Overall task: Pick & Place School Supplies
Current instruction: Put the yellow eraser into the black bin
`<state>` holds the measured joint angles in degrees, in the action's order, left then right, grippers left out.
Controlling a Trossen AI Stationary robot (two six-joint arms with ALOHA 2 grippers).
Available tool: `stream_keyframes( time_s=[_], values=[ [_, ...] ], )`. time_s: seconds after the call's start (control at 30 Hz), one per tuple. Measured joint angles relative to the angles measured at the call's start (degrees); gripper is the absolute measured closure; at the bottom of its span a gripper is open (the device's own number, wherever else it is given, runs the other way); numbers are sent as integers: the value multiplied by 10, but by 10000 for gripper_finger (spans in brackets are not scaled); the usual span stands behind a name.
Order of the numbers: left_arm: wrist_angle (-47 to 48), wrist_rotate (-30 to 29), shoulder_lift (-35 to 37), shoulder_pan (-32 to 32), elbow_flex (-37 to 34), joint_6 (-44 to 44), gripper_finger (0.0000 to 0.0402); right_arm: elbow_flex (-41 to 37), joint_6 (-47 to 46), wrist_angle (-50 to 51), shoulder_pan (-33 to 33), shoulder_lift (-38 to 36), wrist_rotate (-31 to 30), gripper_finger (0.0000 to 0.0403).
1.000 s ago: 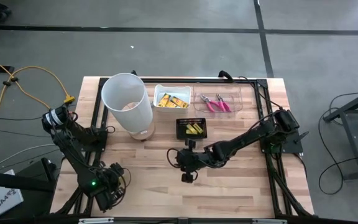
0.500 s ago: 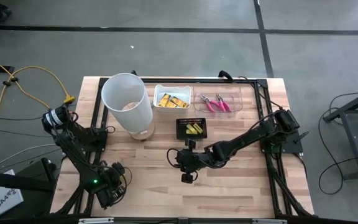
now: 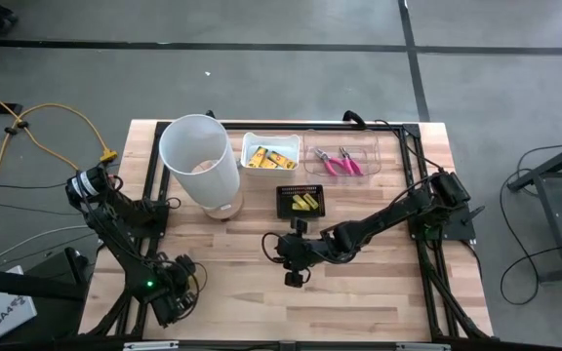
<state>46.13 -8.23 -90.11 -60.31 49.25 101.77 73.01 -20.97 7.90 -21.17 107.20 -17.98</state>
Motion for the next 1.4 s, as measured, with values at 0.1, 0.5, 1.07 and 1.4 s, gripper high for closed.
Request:
stream_keyframes(
  time_s=[0.1, 0.5, 1.07, 1.4],
  values=[
    [-7, 0, 0, 0, 0, -8, 335, 0, 0, 0, 0, 0, 0, 282],
    [-26, 6, 1, 42, 1, -100, 368, 0, 10, 0, 0, 0, 2, 282],
    [-218, -74, 0, 162, 18, -388, 368, 0, 62, -91, -19, 0, 66, 282],
    [-352, -132, 0, 213, 17, -570, 368, 1, 61, -111, -34, 18, 65, 282]
  ],
)
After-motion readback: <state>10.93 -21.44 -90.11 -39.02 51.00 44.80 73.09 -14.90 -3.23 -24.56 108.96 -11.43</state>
